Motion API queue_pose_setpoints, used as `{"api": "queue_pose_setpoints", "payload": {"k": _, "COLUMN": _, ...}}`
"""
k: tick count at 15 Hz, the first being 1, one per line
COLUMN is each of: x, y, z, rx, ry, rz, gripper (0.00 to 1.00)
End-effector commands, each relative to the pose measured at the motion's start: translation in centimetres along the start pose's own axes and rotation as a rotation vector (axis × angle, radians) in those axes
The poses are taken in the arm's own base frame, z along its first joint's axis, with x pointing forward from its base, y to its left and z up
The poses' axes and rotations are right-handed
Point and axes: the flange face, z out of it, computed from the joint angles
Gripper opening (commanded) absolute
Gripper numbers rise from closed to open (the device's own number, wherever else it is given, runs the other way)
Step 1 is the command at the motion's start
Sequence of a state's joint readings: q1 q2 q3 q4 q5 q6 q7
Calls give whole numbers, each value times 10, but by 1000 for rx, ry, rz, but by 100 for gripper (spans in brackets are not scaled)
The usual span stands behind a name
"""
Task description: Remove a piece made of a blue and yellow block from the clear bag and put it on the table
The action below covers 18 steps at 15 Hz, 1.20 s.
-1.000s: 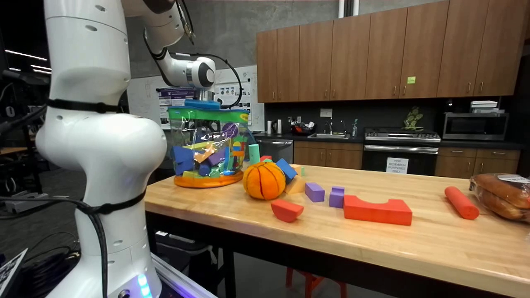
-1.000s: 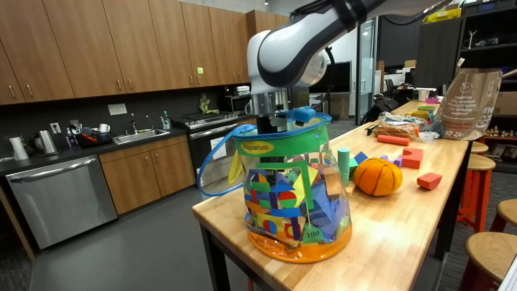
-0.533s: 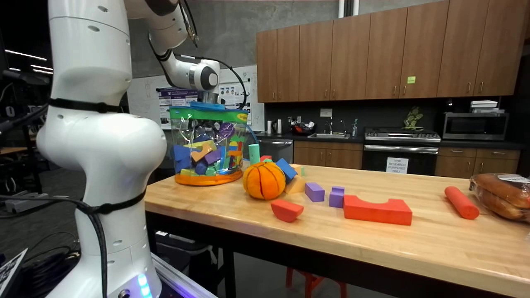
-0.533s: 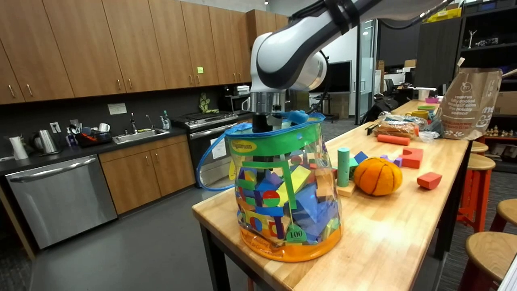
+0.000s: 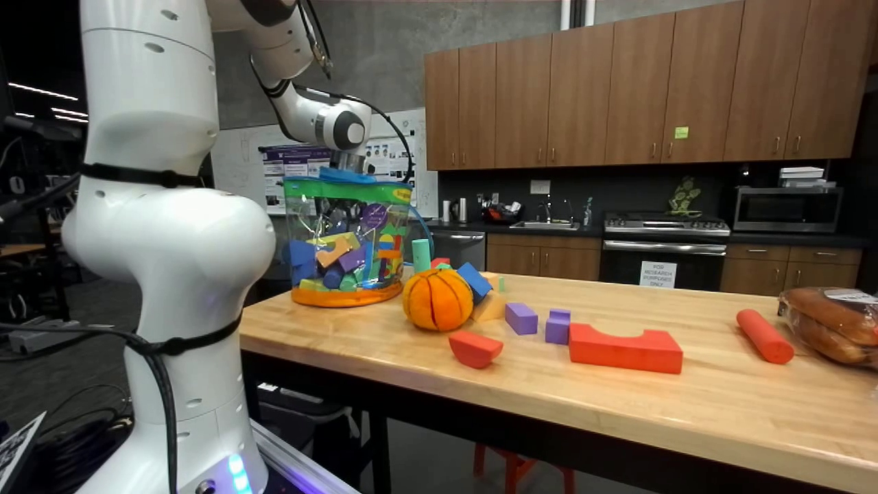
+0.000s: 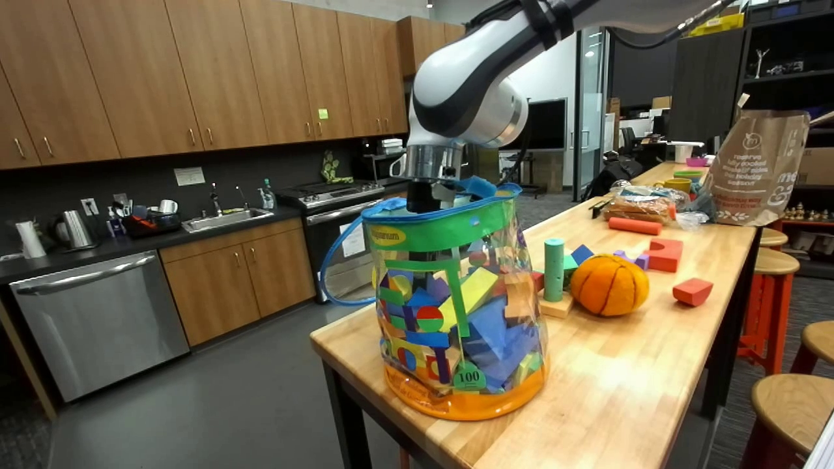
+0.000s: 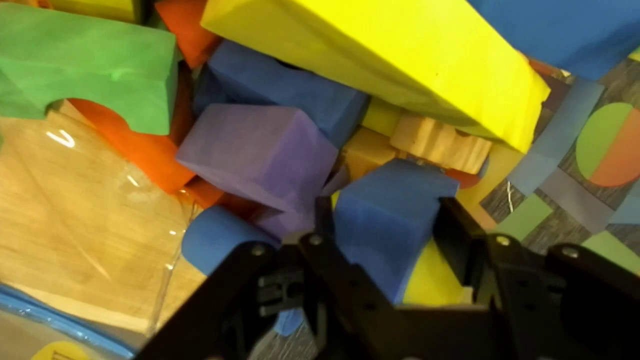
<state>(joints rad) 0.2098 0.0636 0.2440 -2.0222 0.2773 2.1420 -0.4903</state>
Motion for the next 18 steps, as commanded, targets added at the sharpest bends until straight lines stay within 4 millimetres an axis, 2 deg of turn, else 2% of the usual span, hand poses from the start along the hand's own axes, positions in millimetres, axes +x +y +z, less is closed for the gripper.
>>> {"api": "queue_pose_setpoints", "payload": {"k": 1, "x": -4, "y": 8, "z": -8, "rx": 26, "ry": 16, "rz": -8, "gripper": 28}}
{"api": "queue_pose_setpoints", "payload": {"k": 5, "x": -19, "y": 22, "z": -27, "rx": -29, "ry": 29, "rz": 70, "gripper": 26}}
{"api": "queue_pose_setpoints", "payload": {"k": 11, "x": -57, "y": 47, "z": -88, "rx": -203, "ry": 101, "rz": 167, "gripper": 26}}
{"api": "queue_pose_setpoints", "payload": {"k": 14, "x": -71, "y": 52, "z": -117, "rx": -295, "ry": 151, "rz": 198, "gripper": 26}}
{"api": "queue_pose_setpoints", "payload": {"k": 18, "x": -79, "y": 49, "z": -151, "rx": -410, "ry": 279, "rz": 208, "gripper": 26}}
